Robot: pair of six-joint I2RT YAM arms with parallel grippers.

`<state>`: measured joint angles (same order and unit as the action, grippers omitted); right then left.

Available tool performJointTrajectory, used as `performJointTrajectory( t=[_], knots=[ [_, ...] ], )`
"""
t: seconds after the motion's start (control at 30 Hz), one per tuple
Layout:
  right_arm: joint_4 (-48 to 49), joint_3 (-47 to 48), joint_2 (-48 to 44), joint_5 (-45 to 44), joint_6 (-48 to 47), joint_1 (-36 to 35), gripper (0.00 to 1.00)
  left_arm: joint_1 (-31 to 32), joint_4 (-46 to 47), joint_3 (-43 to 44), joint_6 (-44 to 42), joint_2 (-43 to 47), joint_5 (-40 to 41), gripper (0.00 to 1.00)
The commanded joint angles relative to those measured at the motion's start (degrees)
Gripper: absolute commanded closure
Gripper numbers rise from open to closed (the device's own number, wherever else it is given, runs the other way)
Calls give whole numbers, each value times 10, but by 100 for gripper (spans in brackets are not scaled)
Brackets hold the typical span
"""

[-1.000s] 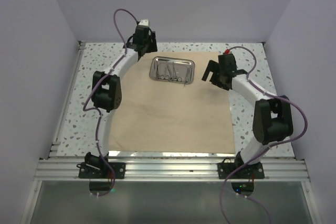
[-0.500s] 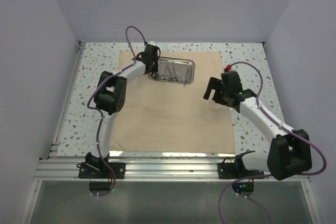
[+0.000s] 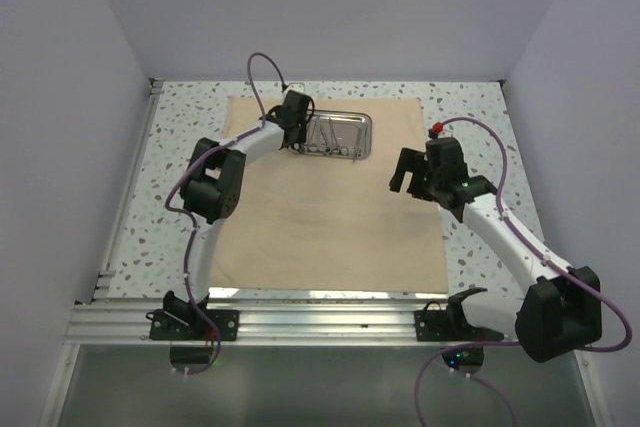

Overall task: Open and lay out the surgical kit
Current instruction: Pick up the medical item from the container.

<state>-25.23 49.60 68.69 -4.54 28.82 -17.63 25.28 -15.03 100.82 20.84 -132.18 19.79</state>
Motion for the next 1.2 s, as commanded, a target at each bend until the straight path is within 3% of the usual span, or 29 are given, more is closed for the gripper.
performJointTrajectory(
  t=[0.0,0.4,0.9,1.17],
  knots=[
    [0,-4,-9,7,-11,-1,5,5,29,-6,4,38,17,55],
    [7,-10,-4,13,-10,-2,6,5,47,39,6,16,24,54],
    [11,-11,-5,19,-10,-1,7,5,31,151,12,-74,5,52],
    [18,-15,-1,29,-10,-2,7,5,27,163,14,-91,16,51]
  ],
)
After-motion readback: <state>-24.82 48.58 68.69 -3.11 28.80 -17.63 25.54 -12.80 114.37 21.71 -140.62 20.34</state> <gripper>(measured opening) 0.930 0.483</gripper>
